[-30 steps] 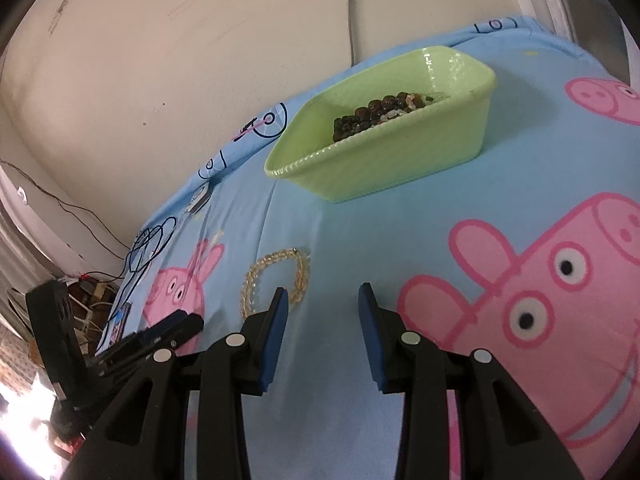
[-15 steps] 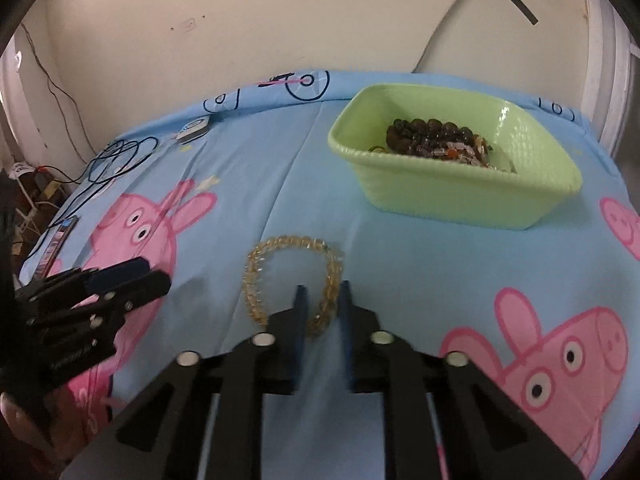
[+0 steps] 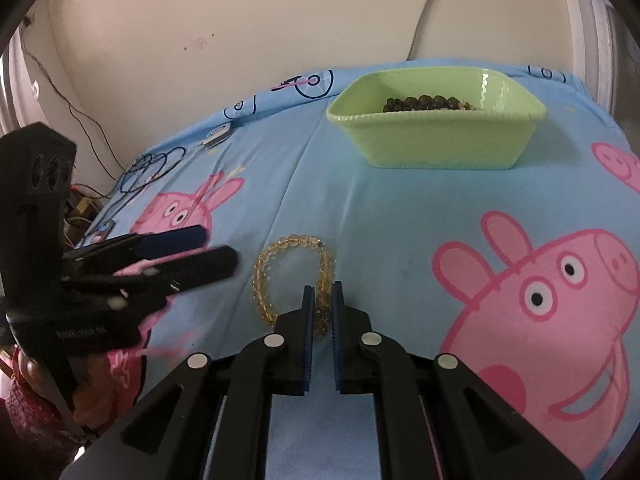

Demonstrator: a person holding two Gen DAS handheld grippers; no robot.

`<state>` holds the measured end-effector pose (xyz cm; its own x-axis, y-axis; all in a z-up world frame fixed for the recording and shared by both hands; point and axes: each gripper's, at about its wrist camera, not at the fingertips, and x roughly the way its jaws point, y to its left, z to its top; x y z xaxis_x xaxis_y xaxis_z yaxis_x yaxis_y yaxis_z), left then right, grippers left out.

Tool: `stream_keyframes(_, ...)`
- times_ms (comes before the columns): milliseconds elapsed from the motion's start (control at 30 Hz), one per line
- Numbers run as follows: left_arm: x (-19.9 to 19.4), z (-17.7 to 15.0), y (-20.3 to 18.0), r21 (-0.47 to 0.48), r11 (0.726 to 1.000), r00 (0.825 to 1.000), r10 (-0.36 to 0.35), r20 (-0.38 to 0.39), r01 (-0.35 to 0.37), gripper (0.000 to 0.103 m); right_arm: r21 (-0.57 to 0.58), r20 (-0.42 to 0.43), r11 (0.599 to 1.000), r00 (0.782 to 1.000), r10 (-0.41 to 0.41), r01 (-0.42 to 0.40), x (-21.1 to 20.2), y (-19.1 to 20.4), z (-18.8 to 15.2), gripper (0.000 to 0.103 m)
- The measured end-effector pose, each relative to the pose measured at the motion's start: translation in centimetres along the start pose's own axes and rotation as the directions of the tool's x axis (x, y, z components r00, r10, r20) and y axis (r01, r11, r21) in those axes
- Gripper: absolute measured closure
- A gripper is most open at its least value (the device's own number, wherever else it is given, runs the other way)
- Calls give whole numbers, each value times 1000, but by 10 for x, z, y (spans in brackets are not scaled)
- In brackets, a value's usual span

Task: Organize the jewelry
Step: 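Grasp the clear-gold crystal bracelet with the right gripper and lift it, then carry the crystal bracelet into the green bowl and open the right gripper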

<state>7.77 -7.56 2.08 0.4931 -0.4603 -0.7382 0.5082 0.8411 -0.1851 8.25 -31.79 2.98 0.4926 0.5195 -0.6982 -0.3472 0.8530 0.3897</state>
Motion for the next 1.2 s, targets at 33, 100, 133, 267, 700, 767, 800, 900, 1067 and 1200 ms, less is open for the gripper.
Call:
stream_keyframes(33, 9, 2, -5, 19, 1000, 999, 17, -37, -17, 55, 9, 0, 1000, 1000, 10, -10, -1, -2, 0, 103)
stream_keyframes(100, 16, 3, -14, 50, 998, 998, 48, -51, -45, 75, 22, 2, 999, 1000, 27, -27, -2, -5, 2, 103)
stream_keyframes(133, 18, 4, -18, 62, 997, 997, 54, -57, -51, 87, 24, 9, 999, 999, 34, -34, -4, -6, 4, 103)
stream_keyframes(267, 18, 13, -18, 13, 1000, 996, -10, -88, 11, 97, 18, 49, 997, 996, 68, -69, -17, -7, 16, 103)
stream_keyframes(700, -20, 113, -31, 33, 996, 992, -84, 89, 81, 96, 11, 265, 998, 962, 58, -63, -58, -33, 92, 103)
stream_keyframes(767, -9, 130, -33, 43, 996, 992, -81, 94, 77, 96, 29, 282, 999, 959, 31, -41, -56, -45, 105, 103)
stream_keyframes(800, -2, 136, -35, 46, 996, 993, -79, 92, 75, 96, 36, 287, 999, 958, 17, -28, -54, -50, 109, 103)
stream_keyframes(900, 25, 155, -45, 55, 995, 992, -93, 81, 89, 96, 79, 297, 997, 955, -24, 0, -43, -73, 118, 103)
stream_keyframes(1067, 47, 162, -32, 18, 999, 993, 49, 107, -51, 69, 157, 236, 982, 961, -140, 105, -5, -102, 122, 96)
stream_keyframes(1200, 17, 138, -15, -26, 999, 985, 50, 162, -46, 68, 237, 339, 971, 937, -85, 3, -34, -101, 93, 96)
